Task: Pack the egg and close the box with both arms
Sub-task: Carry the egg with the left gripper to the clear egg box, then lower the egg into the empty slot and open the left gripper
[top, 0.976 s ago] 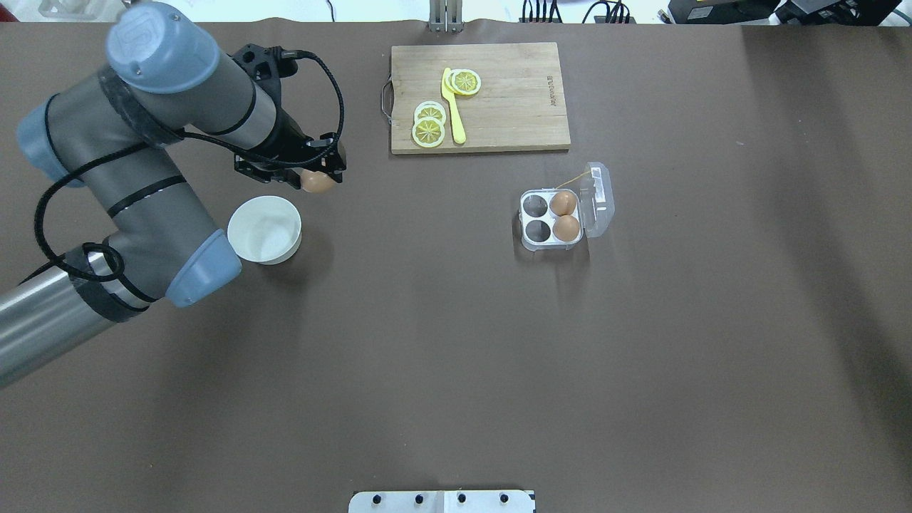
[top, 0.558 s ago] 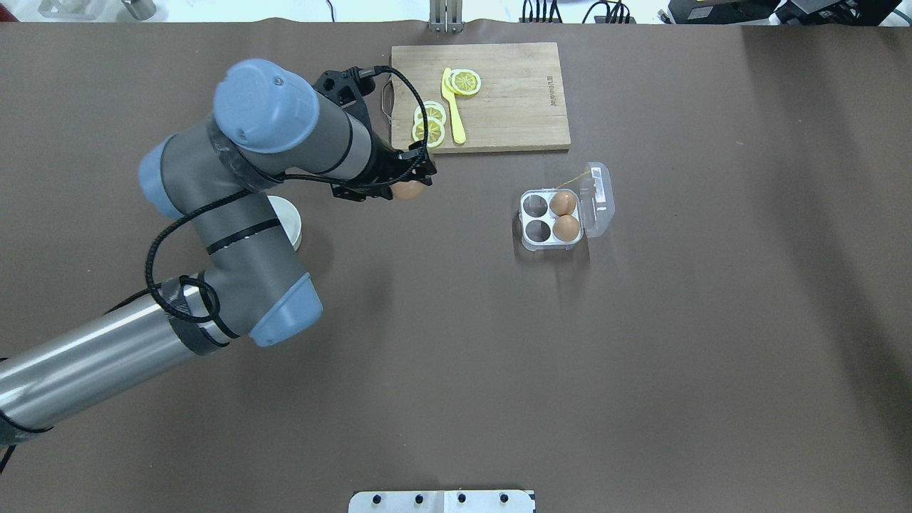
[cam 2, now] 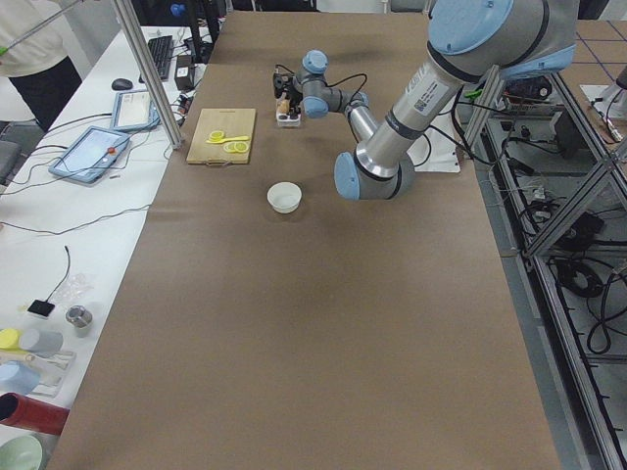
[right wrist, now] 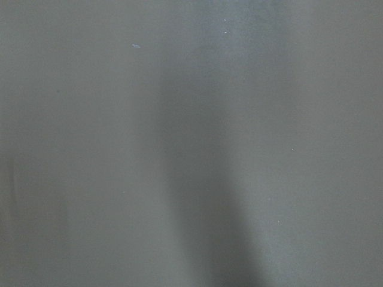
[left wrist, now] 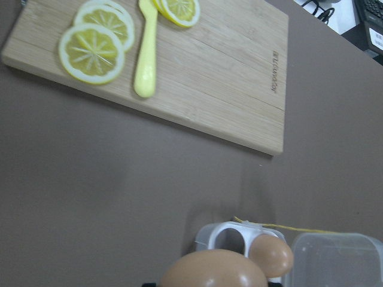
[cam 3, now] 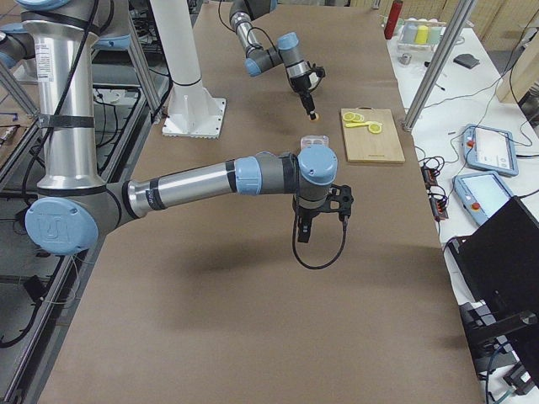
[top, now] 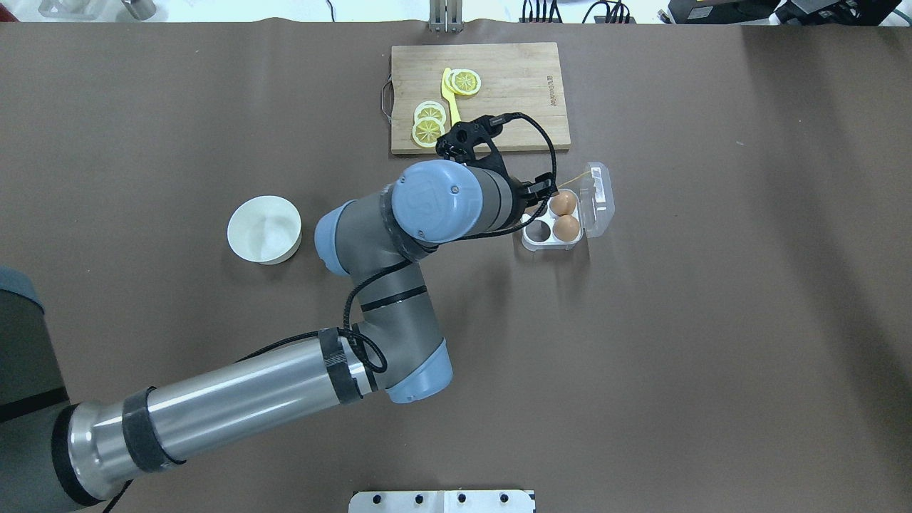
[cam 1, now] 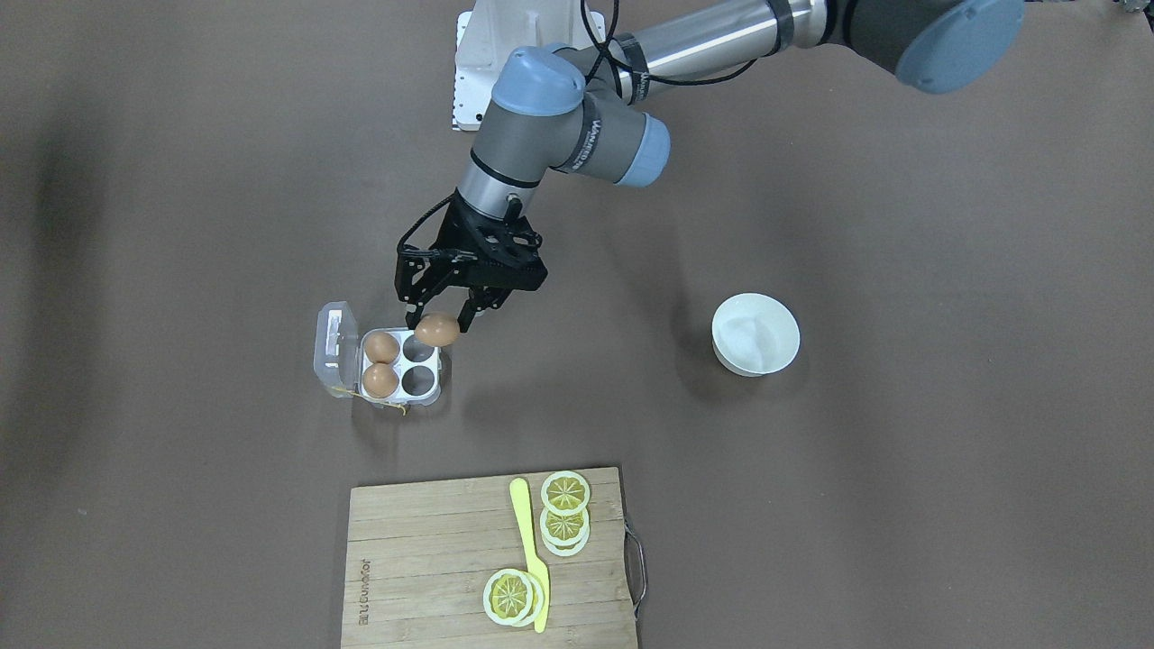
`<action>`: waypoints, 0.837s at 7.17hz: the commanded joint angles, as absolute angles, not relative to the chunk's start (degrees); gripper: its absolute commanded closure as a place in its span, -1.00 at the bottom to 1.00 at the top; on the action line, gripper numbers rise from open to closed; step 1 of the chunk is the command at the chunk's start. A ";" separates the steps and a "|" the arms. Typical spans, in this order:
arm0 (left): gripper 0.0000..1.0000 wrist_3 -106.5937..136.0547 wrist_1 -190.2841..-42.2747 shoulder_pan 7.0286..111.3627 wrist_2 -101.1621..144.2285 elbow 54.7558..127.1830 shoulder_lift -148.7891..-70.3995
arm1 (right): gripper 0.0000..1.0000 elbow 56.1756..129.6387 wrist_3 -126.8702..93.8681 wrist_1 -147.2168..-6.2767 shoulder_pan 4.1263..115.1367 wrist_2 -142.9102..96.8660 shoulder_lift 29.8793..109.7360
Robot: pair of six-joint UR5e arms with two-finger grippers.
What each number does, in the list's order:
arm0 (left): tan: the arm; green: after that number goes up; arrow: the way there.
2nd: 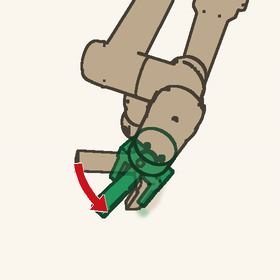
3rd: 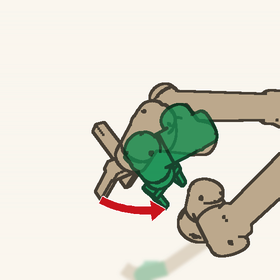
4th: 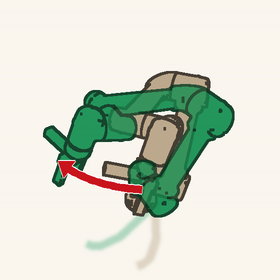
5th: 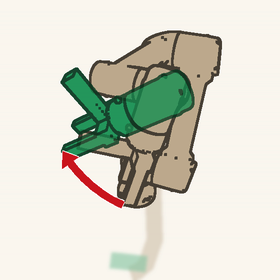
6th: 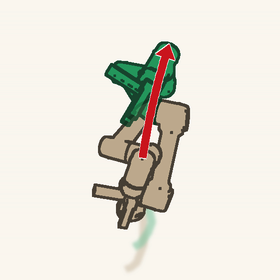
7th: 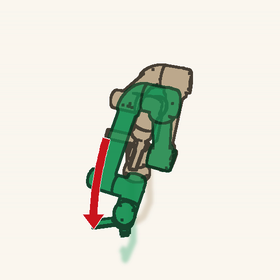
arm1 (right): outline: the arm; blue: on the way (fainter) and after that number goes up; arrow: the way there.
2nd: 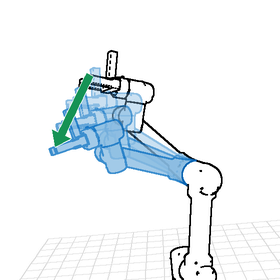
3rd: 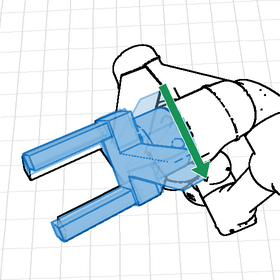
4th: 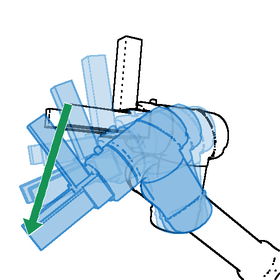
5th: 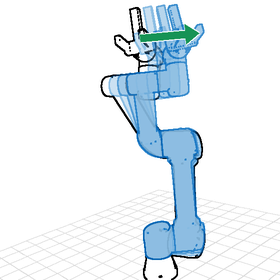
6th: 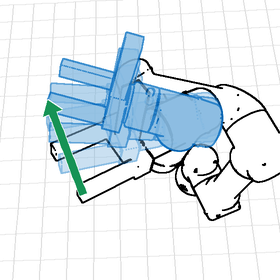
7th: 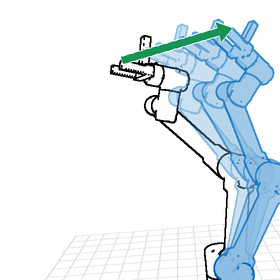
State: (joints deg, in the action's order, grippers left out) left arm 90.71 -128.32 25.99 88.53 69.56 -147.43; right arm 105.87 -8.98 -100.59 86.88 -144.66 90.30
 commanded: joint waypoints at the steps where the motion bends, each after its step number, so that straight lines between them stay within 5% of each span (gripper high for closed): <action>1: 0.46 90.62 -130.25 24.70 86.04 64.17 -150.29 | -1.00 106.00 -8.96 -100.63 86.84 -145.55 90.35; 6: 0.45 90.88 -132.10 24.96 86.22 62.75 -151.09 | -1.00 108.81 -8.96 -102.13 87.89 -145.72 89.21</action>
